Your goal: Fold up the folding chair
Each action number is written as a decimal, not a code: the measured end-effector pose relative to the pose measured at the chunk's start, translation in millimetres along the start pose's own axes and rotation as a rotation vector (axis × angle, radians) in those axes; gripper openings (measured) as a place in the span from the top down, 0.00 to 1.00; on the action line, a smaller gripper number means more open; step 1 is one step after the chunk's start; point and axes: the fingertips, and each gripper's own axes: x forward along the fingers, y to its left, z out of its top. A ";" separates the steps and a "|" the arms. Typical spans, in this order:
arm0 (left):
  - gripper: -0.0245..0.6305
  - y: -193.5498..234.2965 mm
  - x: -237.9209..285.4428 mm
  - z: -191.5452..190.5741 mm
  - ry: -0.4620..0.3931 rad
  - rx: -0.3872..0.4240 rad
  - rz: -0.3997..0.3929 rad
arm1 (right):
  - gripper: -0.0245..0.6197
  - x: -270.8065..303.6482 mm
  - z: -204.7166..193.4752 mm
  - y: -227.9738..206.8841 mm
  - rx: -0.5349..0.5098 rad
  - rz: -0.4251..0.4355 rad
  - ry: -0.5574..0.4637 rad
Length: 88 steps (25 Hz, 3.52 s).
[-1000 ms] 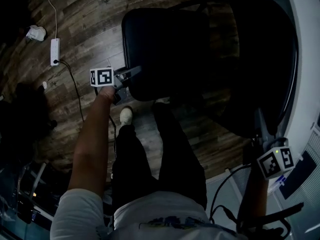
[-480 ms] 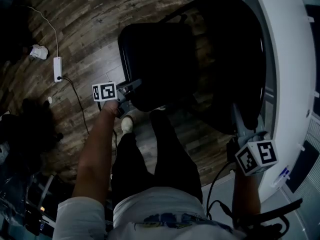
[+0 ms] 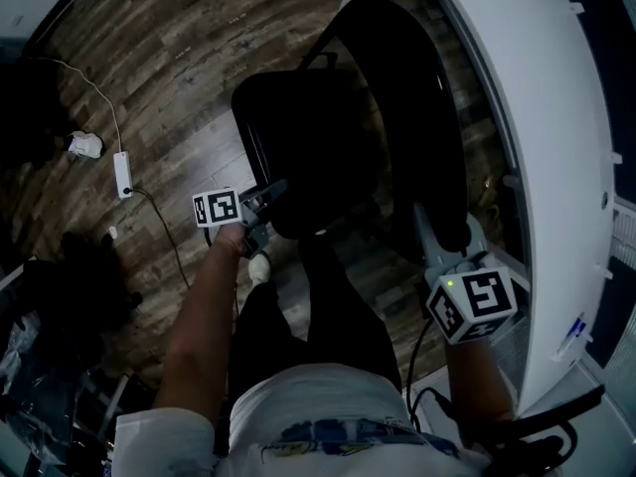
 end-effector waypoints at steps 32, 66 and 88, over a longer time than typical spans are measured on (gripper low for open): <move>0.77 -112.8 90.0 -7.9 0.018 0.012 0.145 | 0.85 -24.5 21.2 -3.0 -0.007 -0.009 -0.014; 0.78 -183.1 129.8 41.8 0.080 0.037 0.390 | 0.86 -9.3 98.4 26.5 -0.024 -0.052 -0.029; 0.78 -217.6 276.0 90.0 -0.166 -0.071 0.520 | 0.86 14.6 138.2 -155.2 -0.120 0.233 -0.059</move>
